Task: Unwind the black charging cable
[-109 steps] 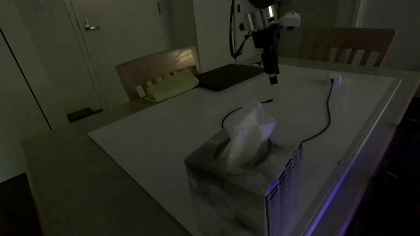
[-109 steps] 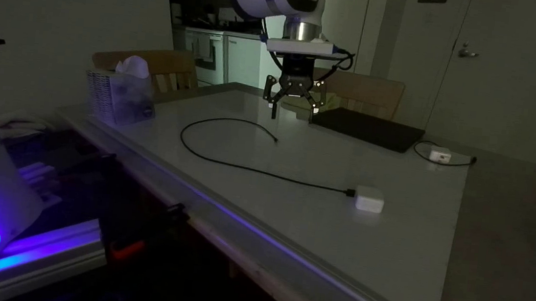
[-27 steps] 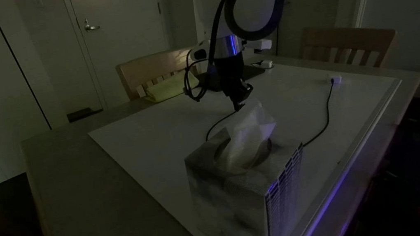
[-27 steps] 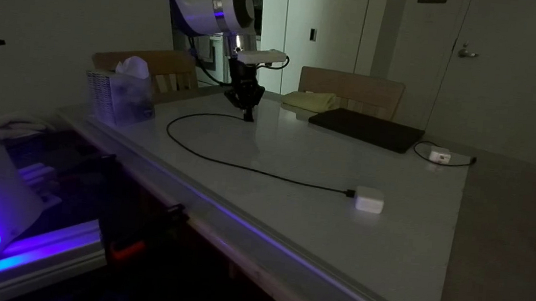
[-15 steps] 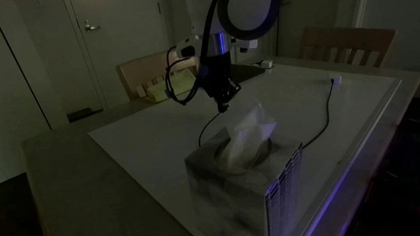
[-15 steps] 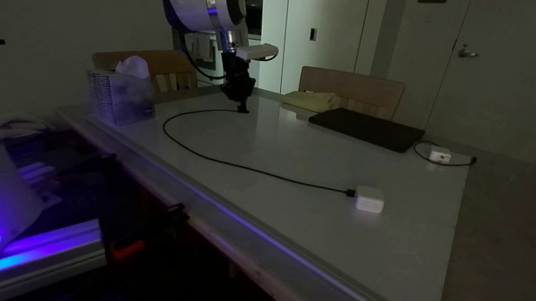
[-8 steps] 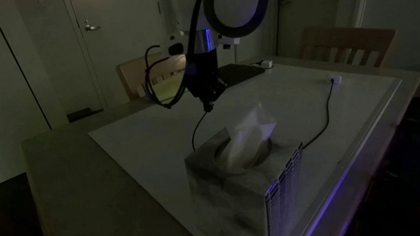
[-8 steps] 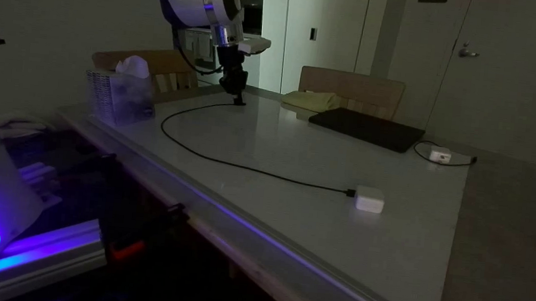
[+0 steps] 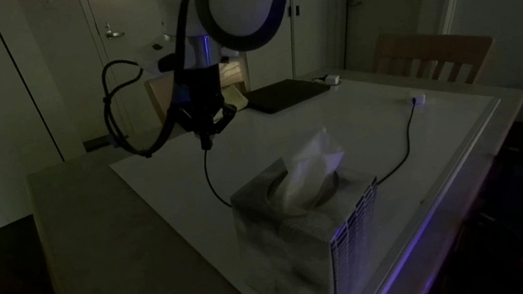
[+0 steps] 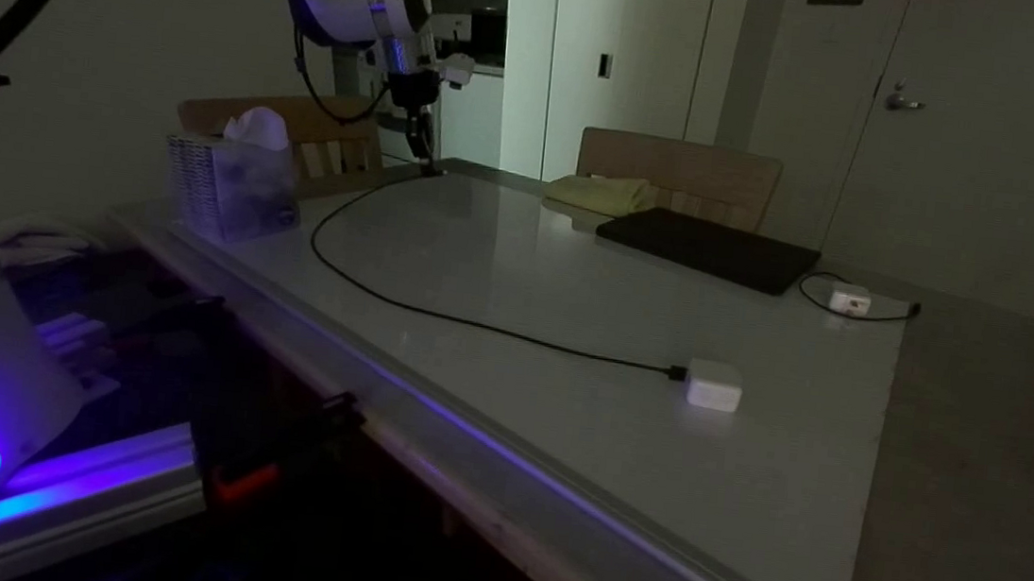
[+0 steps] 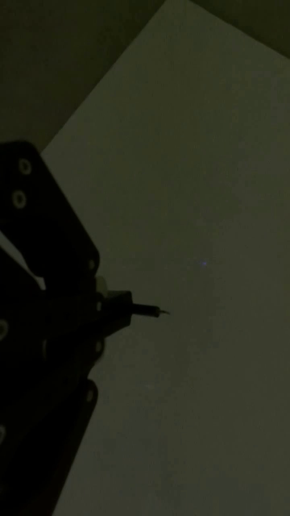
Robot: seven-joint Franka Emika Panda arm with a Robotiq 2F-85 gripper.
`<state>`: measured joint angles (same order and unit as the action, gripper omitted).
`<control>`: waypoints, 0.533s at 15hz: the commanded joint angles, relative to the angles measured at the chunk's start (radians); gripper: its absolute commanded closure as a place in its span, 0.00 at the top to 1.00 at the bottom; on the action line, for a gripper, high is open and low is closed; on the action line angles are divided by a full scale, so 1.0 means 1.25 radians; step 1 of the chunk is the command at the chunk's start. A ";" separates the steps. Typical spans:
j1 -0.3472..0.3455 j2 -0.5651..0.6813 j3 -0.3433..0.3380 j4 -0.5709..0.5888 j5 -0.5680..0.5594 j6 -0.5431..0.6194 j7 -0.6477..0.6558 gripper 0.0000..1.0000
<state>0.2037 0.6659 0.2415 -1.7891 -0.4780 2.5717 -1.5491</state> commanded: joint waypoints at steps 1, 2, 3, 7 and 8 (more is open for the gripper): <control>0.014 0.005 -0.010 0.008 0.013 0.000 -0.018 0.05; 0.015 0.009 -0.010 0.013 0.013 0.000 -0.024 0.01; 0.001 0.009 0.004 0.007 0.027 0.018 -0.038 0.01; -0.025 0.048 0.065 0.031 0.043 0.077 -0.184 0.01; -0.033 0.059 0.085 0.041 0.059 0.076 -0.230 0.01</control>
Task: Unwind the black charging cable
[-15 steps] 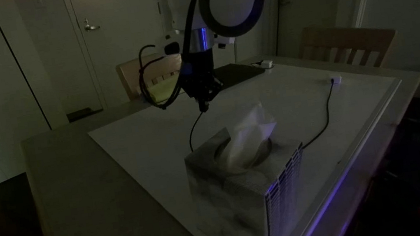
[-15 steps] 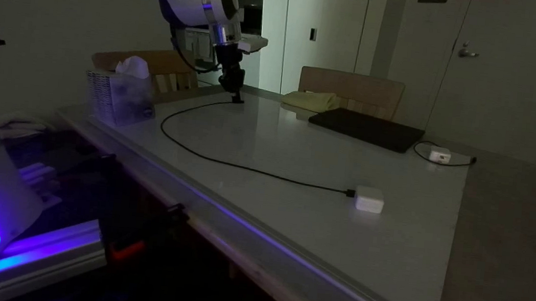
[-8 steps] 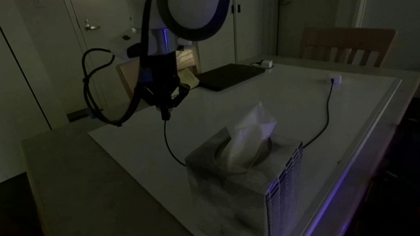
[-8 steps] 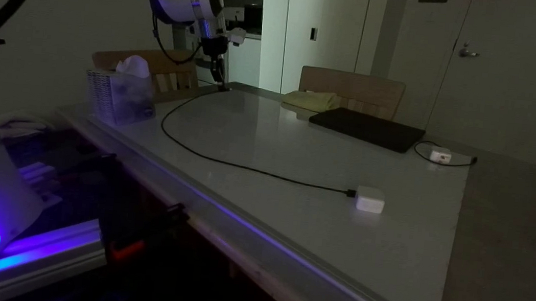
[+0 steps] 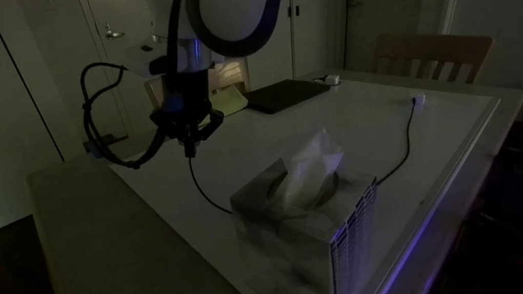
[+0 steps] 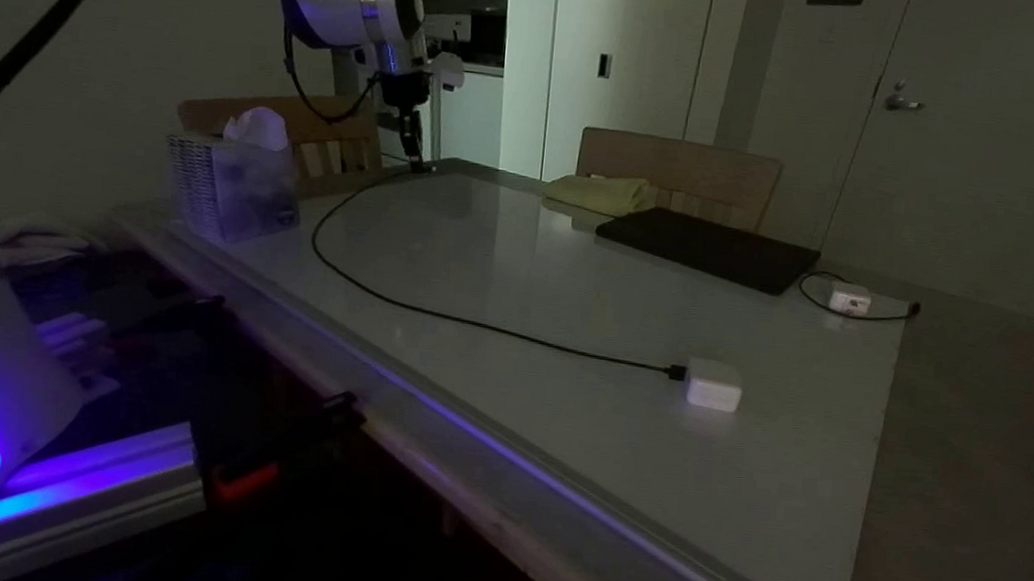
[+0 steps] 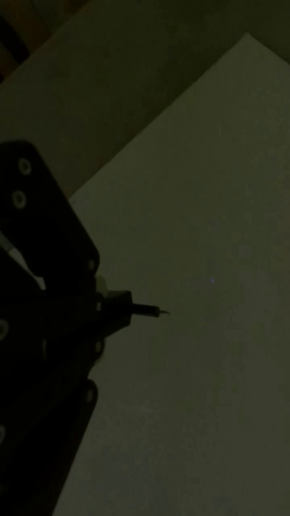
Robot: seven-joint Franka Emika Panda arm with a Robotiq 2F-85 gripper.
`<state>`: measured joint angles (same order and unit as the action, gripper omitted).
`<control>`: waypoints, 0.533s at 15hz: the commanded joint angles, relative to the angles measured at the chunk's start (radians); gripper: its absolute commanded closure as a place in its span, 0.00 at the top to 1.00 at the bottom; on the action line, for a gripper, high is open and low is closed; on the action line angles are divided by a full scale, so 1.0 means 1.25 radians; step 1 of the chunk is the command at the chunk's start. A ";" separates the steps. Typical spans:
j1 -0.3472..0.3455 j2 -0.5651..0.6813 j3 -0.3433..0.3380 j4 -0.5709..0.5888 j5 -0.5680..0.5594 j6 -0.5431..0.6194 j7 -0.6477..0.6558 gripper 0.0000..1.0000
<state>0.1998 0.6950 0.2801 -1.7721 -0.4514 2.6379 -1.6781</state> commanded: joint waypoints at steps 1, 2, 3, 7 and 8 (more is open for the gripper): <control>-0.039 0.048 0.079 0.037 0.062 0.014 -0.177 0.01; -0.045 0.060 0.098 0.047 0.082 0.009 -0.226 0.01; -0.048 0.070 0.115 0.058 0.100 0.002 -0.276 0.01; 0.002 0.037 0.057 0.028 0.104 0.007 -0.206 0.05; 0.002 0.037 0.055 0.028 0.104 0.007 -0.205 0.01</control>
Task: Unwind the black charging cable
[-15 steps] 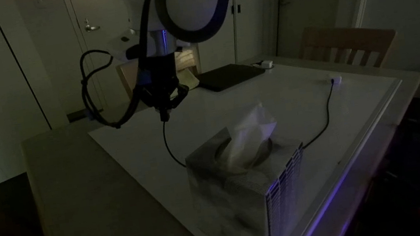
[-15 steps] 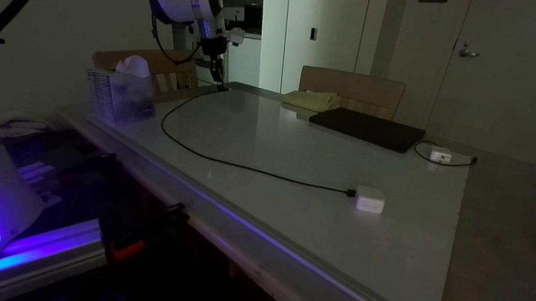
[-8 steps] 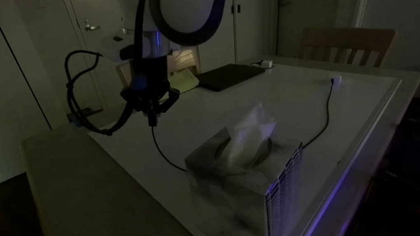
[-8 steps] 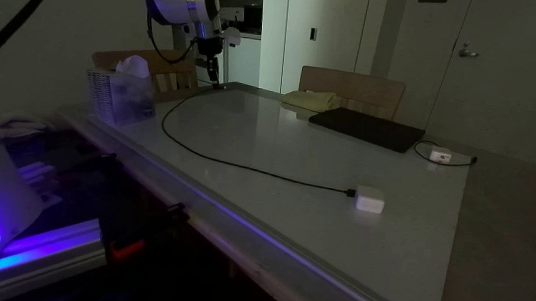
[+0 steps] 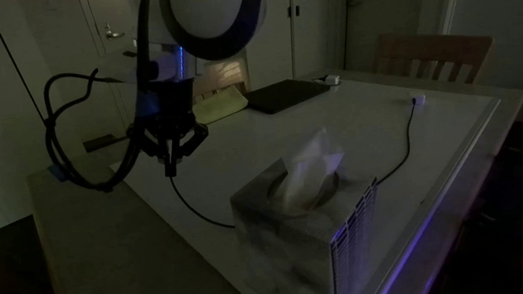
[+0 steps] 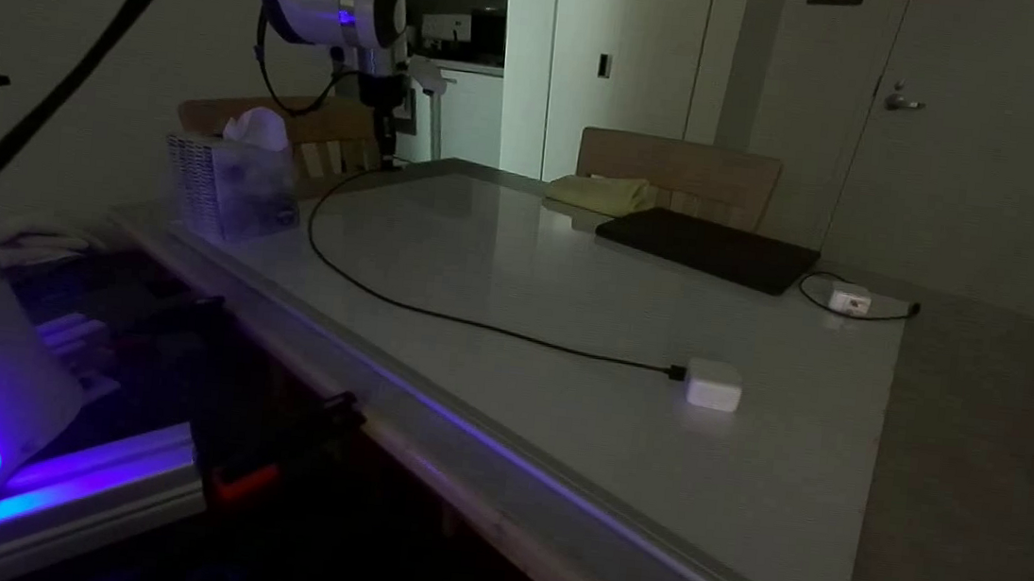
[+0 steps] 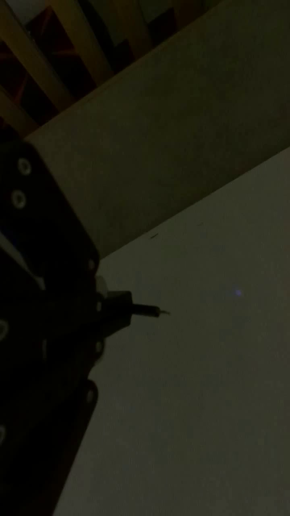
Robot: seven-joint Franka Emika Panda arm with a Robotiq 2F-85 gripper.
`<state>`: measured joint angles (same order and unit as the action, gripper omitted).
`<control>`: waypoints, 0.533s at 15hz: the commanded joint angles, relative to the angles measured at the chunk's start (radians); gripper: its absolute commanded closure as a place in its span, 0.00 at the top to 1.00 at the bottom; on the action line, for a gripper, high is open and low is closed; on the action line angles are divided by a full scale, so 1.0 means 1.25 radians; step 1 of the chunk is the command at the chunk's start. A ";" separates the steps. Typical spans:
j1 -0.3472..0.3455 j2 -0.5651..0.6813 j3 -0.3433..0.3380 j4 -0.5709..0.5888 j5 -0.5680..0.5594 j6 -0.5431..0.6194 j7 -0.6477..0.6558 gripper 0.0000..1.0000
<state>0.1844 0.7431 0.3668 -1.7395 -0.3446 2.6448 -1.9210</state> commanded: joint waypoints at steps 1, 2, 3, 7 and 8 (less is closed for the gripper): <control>0.006 0.003 0.003 0.000 0.019 0.005 -0.042 0.01; -0.004 0.015 0.024 0.001 0.014 0.015 -0.096 0.01; -0.013 0.021 0.042 0.002 0.015 0.023 -0.145 0.01; -0.015 0.049 0.091 0.022 0.036 -0.003 -0.311 0.01; -0.016 0.051 0.100 0.023 0.040 -0.013 -0.355 0.01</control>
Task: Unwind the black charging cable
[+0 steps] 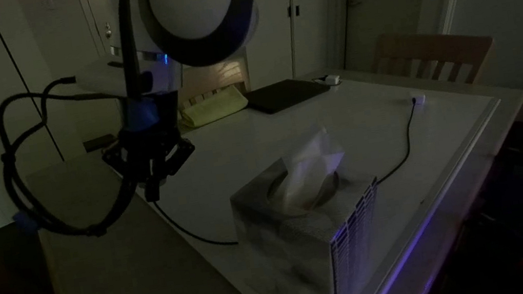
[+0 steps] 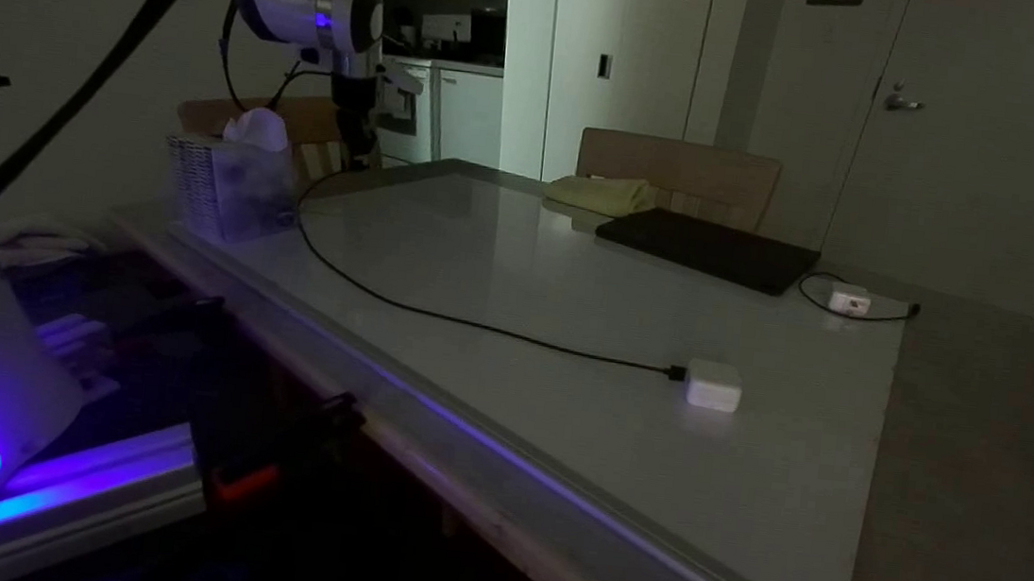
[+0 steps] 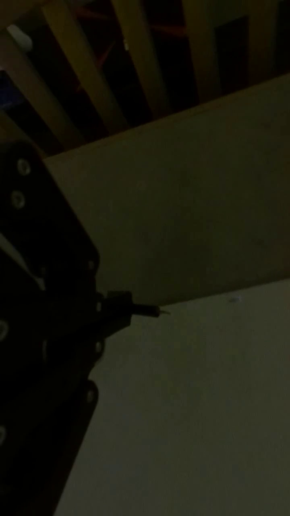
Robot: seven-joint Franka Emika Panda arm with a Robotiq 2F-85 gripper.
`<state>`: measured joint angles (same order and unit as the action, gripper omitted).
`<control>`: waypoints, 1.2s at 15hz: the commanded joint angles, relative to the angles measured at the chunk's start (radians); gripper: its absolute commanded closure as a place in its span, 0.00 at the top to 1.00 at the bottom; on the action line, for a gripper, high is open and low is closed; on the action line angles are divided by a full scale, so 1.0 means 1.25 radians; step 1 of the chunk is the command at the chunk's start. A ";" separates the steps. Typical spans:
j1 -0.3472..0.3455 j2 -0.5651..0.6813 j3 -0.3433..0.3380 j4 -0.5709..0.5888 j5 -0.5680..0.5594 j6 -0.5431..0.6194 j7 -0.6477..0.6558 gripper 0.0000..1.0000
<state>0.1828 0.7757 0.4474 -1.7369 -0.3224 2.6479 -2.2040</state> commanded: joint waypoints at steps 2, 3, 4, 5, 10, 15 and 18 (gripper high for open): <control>0.019 0.006 0.000 0.007 0.035 -0.001 -0.100 0.05; 0.018 0.011 0.006 0.009 0.040 -0.002 -0.132 0.05; 0.017 0.012 0.009 0.009 0.041 -0.002 -0.147 0.05; 0.017 0.013 0.009 0.009 0.042 -0.002 -0.153 0.05; 0.016 0.024 0.028 0.012 0.032 -0.004 -0.223 0.01; -0.010 0.046 0.079 0.020 0.050 -0.007 -0.422 0.01; -0.027 0.058 0.107 0.023 -0.019 -0.008 -0.396 0.01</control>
<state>0.1387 0.8376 0.5966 -1.7274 -0.4171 2.6388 -2.5889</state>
